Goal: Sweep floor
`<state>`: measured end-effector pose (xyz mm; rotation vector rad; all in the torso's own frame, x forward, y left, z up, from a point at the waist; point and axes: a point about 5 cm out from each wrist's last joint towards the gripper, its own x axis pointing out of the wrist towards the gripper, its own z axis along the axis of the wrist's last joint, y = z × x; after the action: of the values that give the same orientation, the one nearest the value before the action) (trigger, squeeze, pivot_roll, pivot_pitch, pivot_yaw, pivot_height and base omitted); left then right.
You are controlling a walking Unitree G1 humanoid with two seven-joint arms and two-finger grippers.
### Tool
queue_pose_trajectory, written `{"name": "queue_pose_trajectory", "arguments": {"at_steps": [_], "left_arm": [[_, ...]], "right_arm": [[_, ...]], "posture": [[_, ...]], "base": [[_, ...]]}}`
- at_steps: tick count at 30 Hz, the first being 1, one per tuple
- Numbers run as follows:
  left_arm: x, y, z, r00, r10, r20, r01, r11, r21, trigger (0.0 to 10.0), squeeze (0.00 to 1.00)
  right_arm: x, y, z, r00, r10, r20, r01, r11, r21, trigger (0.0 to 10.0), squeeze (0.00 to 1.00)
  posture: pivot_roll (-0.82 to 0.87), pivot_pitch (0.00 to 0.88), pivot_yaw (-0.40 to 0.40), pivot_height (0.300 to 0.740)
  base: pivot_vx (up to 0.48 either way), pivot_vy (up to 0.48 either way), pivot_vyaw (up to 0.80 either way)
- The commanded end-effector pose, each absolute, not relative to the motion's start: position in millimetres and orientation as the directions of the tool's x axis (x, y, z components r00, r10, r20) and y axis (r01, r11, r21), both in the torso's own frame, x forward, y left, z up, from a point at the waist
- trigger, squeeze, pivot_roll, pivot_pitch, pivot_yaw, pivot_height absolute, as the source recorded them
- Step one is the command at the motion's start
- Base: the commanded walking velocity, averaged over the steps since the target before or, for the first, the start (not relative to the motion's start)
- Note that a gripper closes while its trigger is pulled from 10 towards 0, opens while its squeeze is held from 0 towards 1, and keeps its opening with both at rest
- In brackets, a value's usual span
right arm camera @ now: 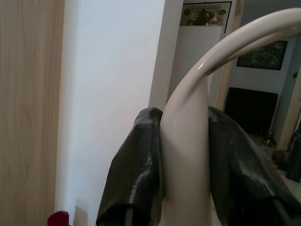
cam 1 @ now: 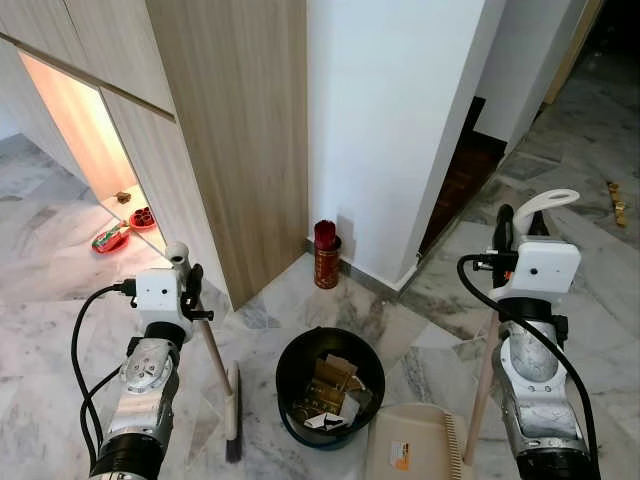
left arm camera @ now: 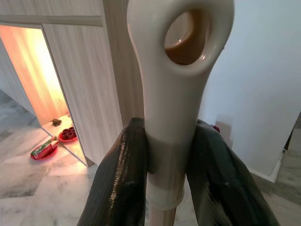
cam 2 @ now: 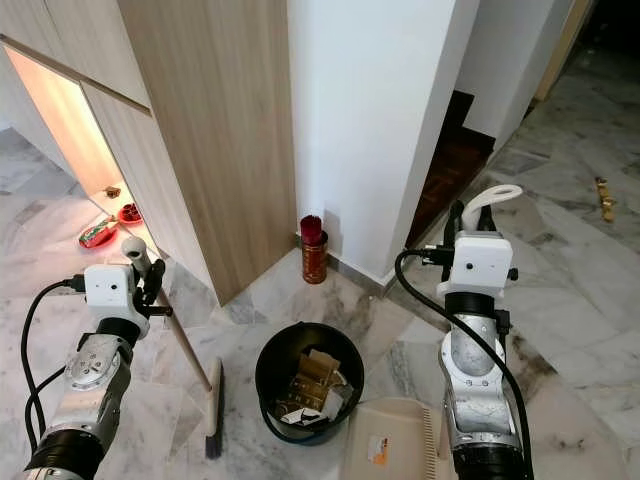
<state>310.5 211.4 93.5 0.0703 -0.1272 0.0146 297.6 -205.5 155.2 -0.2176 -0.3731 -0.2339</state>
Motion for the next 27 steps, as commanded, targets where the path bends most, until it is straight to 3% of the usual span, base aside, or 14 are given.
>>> {"name": "queue_pose_trajectory", "arguments": {"at_steps": [1, 19, 27], "left_arm": [[313.0, 211.4, 106.7, 0.982, 0.005, 0.189, -0.019, 0.997, 0.072, 10.0, 0.00], [312.0, 212.0, 106.5, 0.981, 0.017, 0.192, -0.030, 0.997, 0.064, 10.0, 0.00], [312.3, 212.3, 107.4, 0.981, 0.019, 0.195, -0.032, 0.997, 0.063, 10.0, 0.00]], "right_arm": [[299.5, -205.2, 161.9, 0.888, -0.197, 0.416, 0.269, 0.955, -0.122, 10.0, 0.00], [301.7, -206.5, 164.4, 0.882, -0.203, 0.425, 0.277, 0.953, -0.119, 10.0, 0.00], [302.0, -207.0, 164.1, 0.881, -0.206, 0.425, 0.279, 0.953, -0.117, 10.0, 0.00]], "posture": [[0.12, 0.000, 0.001, 0.740], [0.12, 0.000, -0.006, 0.740], [0.12, 0.000, -0.005, 0.740]], "base": [[0.000, 0.000, 0.00], [0.000, 0.000, 0.00], [-0.310, 0.000, 0.00]]}}
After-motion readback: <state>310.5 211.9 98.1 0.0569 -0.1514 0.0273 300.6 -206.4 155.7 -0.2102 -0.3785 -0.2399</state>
